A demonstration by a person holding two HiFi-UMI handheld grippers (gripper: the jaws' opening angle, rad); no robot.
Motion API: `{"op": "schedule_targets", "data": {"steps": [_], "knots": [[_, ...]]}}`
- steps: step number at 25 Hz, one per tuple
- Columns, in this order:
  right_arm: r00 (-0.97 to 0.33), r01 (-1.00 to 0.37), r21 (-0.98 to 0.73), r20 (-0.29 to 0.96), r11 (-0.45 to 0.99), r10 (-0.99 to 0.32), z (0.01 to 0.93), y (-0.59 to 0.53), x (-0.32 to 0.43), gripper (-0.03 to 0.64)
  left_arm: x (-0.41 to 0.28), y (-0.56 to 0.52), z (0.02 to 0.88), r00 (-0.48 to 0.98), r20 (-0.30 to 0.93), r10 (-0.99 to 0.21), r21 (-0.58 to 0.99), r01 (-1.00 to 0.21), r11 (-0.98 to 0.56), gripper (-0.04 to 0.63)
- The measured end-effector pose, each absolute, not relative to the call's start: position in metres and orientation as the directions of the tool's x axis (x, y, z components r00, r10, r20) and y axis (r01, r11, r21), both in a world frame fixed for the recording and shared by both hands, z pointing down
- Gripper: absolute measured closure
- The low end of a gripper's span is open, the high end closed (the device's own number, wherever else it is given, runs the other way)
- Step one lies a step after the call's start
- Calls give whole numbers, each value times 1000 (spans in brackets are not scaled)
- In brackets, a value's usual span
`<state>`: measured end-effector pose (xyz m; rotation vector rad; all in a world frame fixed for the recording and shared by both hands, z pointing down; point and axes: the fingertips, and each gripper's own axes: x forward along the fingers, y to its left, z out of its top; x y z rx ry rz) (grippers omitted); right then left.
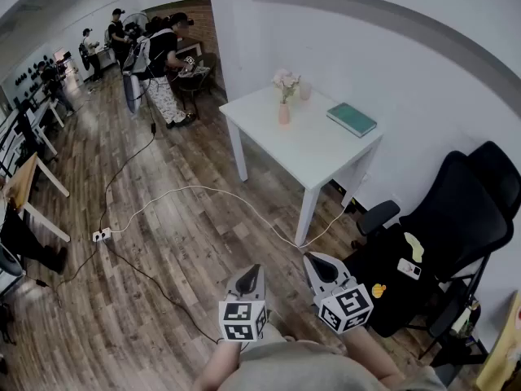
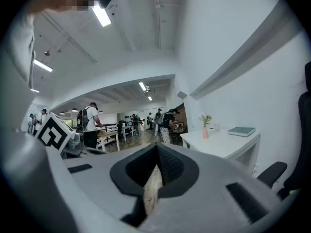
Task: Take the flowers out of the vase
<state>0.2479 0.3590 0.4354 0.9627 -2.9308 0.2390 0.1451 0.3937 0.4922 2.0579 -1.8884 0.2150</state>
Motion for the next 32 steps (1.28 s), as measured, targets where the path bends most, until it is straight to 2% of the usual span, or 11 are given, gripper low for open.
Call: {"op": "schedule_targets", "data": {"steps": [14, 20, 32], "knots": [[-788, -616, -108, 108, 780, -607, 439, 381, 289, 619, 180, 409, 478, 113, 309, -944, 119, -990, -80, 586], [-792, -610, -171, 92, 774, -604, 440, 382, 289, 617, 183, 413, 473, 116, 295, -949, 118, -989, -84, 586], [-790, -613, -152, 132, 775, -599, 449, 374, 284, 615, 177, 414, 485, 94, 313, -945, 145, -988, -50, 586]]}}
